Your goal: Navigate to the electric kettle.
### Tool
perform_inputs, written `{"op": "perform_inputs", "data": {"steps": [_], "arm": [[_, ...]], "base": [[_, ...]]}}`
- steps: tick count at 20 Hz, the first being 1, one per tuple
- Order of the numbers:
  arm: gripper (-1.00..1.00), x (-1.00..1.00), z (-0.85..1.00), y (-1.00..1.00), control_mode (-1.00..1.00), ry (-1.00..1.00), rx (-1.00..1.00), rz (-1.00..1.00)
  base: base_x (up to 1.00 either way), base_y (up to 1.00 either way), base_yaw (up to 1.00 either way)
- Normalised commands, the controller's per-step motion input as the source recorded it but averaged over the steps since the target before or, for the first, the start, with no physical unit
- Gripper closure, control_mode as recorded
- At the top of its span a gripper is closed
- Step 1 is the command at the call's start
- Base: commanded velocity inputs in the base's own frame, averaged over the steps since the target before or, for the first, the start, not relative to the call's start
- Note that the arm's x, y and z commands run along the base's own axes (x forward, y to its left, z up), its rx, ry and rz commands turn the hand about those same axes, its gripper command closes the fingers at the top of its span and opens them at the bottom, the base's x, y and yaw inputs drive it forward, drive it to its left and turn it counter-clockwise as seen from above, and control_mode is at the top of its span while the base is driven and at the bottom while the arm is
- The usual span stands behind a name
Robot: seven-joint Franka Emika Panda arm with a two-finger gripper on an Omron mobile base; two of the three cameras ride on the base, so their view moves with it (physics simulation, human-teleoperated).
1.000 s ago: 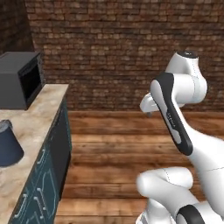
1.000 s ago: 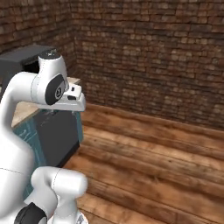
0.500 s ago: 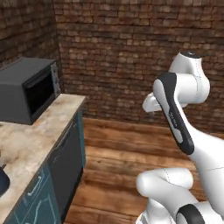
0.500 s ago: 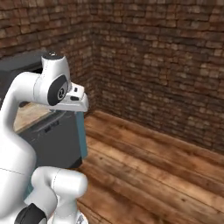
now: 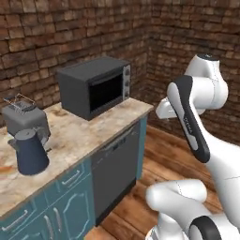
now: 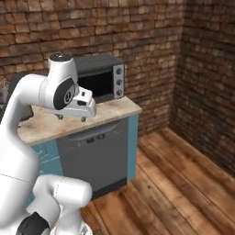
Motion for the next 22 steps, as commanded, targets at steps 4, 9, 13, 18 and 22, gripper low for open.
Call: {"op": "perform_inputs", "data": {"steps": [4, 9, 13, 18, 22], "arm": [[-1.00, 0.00, 0.00, 0.00, 1.00, 0.00, 0.00, 0.00], [-1.00, 0.00, 0.00, 0.00, 1.00, 0.00, 0.00, 0.00], [-1.00, 0.00, 0.00, 0.00, 1.00, 0.00, 0.00, 0.00], [-1.00, 0.00, 0.00, 0.00, 1.00, 0.00, 0.00, 0.00], [-1.00, 0.00, 0.00, 0.00, 1.00, 0.00, 0.00, 0.00]], "base": [[0.35, 0.00, 0.85], [0.40, 0.00, 0.86], [0.70, -0.01, 0.79], [0.70, -0.16, 0.29], [0.71, -0.11, 0.06]]}}
